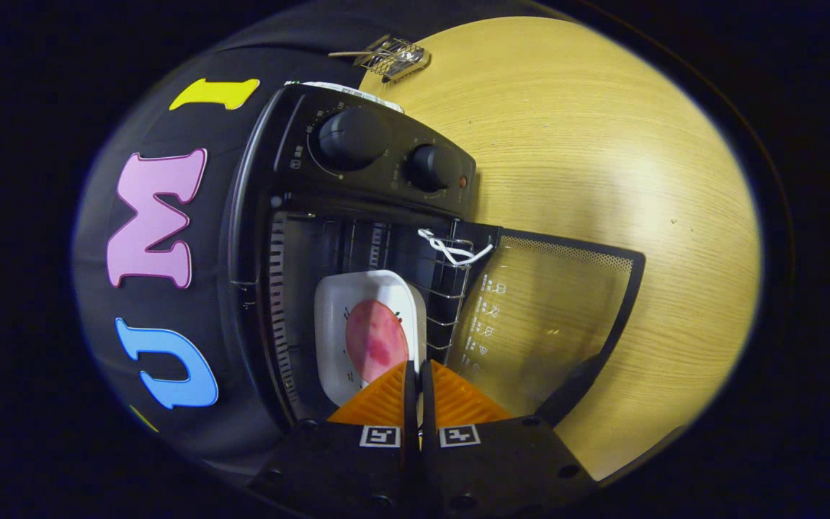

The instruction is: Open the toaster oven, put the food inside, and close the toaster oven door.

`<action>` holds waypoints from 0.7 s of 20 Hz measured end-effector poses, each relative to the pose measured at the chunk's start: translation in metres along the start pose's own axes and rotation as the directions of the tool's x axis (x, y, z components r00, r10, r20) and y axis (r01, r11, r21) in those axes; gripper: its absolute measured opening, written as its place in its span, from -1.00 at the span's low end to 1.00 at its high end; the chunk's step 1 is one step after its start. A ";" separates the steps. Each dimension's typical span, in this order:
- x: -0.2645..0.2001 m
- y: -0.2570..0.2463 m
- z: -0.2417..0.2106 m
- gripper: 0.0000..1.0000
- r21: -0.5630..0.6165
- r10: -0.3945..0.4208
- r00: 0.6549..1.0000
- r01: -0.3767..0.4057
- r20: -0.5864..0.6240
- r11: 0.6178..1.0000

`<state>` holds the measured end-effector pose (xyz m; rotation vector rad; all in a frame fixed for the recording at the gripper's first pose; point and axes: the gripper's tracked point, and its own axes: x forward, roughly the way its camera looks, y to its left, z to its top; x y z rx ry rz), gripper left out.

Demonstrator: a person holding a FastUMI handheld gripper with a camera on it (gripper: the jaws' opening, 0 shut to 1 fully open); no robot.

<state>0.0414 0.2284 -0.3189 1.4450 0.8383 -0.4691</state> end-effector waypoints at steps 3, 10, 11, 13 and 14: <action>0.010 0.006 -0.006 -0.89 0.045 0.010 1.000 -0.010 0.006 0.999; 0.018 0.024 -0.014 -0.78 0.106 0.056 0.998 -0.054 -0.012 0.993; 0.016 0.026 -0.017 -0.68 0.109 0.065 0.997 -0.062 -0.028 0.992; 0.011 0.025 -0.027 -0.33 0.092 0.065 0.994 -0.057 -0.083 0.994; 0.008 0.027 -0.029 -0.28 0.088 0.072 0.992 -0.063 -0.105 0.994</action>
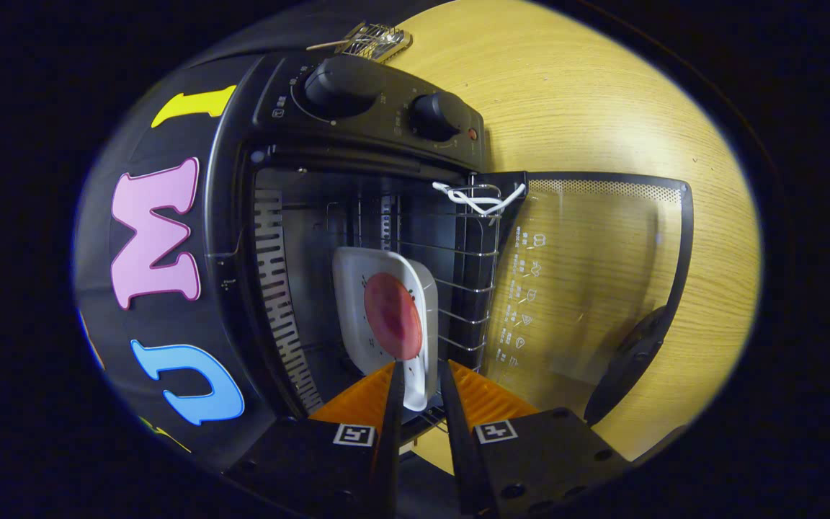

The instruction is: Open the toaster oven, put the food inside, and close the toaster oven door.

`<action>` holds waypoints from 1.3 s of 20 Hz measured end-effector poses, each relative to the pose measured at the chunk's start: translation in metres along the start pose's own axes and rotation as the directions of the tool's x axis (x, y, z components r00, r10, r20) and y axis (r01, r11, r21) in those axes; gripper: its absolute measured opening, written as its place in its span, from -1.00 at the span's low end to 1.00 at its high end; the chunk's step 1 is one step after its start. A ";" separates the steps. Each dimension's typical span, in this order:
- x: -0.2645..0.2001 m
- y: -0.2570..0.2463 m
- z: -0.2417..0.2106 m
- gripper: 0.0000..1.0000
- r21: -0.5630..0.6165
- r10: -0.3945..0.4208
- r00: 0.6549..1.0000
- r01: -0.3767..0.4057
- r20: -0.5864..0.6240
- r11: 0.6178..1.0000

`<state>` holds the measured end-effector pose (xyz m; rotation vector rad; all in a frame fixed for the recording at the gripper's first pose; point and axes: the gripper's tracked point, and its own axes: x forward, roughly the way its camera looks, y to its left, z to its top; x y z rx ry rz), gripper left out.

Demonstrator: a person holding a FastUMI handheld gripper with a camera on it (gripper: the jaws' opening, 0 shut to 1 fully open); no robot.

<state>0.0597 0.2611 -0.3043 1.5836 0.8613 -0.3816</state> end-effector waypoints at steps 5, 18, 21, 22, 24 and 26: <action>-0.024 0.008 0.002 0.93 -0.044 0.022 0.999 -0.024 -0.048 0.999; -0.122 0.069 0.004 0.97 -0.470 0.230 0.960 -0.280 -0.162 0.837; -0.136 0.062 0.008 0.96 -0.674 0.212 0.967 -0.249 -0.139 0.695; -0.142 0.055 0.008 0.96 -0.762 0.192 0.973 -0.219 -0.126 0.609; -0.149 0.036 0.001 0.96 -0.889 0.131 0.986 -0.154 -0.107 0.432; -0.146 0.010 -0.011 0.96 -0.949 0.053 0.993 -0.115 -0.104 0.293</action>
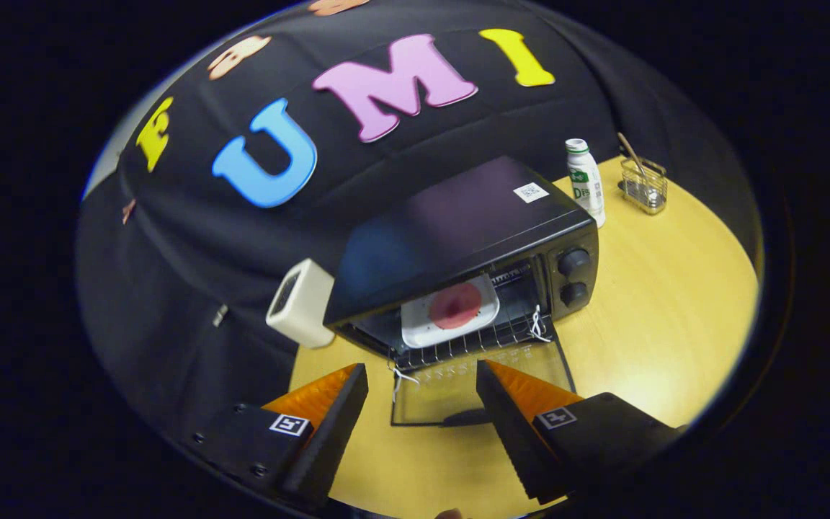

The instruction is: Open the toaster oven, put the food inside, and close the toaster oven door.

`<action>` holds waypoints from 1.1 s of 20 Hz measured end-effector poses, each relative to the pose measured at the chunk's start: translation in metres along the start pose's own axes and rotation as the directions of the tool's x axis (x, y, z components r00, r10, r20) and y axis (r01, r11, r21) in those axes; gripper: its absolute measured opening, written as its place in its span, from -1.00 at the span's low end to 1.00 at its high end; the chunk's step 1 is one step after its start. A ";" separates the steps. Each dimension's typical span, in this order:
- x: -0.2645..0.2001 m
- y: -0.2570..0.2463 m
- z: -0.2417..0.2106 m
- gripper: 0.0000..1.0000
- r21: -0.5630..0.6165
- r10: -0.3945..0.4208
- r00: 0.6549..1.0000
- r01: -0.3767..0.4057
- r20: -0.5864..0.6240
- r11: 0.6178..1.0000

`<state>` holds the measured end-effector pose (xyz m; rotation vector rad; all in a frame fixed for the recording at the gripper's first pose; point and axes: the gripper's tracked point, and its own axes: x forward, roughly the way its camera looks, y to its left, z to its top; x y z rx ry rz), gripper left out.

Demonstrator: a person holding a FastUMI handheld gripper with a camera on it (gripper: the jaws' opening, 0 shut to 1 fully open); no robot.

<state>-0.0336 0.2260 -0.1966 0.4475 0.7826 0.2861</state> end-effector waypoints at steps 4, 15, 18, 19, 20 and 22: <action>0.003 -0.002 -0.060 0.98 -0.135 -0.069 0.984 0.047 -0.162 0.990; 0.052 -0.040 -0.158 0.99 -0.300 -0.263 0.900 0.159 -0.348 0.941; 0.065 -0.049 -0.169 0.98 -0.315 -0.302 0.887 0.192 -0.351 0.930; 0.069 -0.052 -0.171 0.98 -0.320 -0.315 0.882 0.203 -0.350 0.925; 0.074 -0.054 -0.173 0.99 -0.322 -0.324 0.879 0.212 -0.350 0.923; 0.081 -0.059 -0.175 0.99 -0.325 -0.352 0.869 0.240 -0.348 0.915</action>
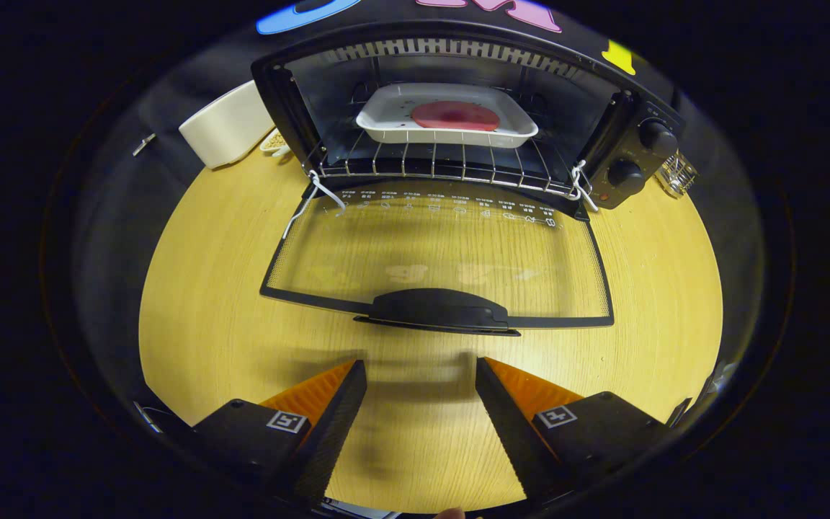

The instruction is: Open the toaster oven, put the food inside, and close the toaster oven door.

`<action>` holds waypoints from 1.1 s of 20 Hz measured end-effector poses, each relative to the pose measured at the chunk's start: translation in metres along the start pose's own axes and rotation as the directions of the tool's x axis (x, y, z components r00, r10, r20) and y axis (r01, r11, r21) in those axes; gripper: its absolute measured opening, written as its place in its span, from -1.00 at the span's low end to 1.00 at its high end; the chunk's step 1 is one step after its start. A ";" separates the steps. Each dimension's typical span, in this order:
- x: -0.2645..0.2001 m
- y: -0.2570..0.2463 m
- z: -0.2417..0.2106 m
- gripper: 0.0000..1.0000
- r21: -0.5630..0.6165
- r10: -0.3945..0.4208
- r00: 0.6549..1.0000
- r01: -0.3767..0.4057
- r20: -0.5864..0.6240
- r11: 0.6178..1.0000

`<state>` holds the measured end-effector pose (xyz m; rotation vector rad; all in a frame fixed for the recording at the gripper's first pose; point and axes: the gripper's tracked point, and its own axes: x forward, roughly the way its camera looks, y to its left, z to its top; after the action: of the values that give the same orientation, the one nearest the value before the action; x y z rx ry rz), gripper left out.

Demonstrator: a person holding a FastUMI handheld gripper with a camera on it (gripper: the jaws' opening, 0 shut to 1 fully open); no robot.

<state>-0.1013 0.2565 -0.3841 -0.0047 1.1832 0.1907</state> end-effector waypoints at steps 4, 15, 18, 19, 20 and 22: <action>0.011 -0.005 0.006 0.99 0.030 -0.030 1.000 0.030 0.001 0.999; -0.012 -0.003 0.023 0.97 0.093 0.026 0.990 -0.039 0.138 0.995; -0.026 -0.001 0.028 0.98 0.112 0.041 0.983 -0.062 0.178 0.992; -0.031 -0.001 0.030 0.98 0.113 0.047 0.981 -0.069 0.189 0.991; -0.035 -0.001 0.031 0.97 0.112 0.051 0.979 -0.074 0.199 0.991; -0.045 -0.001 0.035 0.98 0.104 0.056 0.973 -0.081 0.223 0.991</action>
<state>-0.0858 0.2525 -0.3296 0.1535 0.9722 0.1805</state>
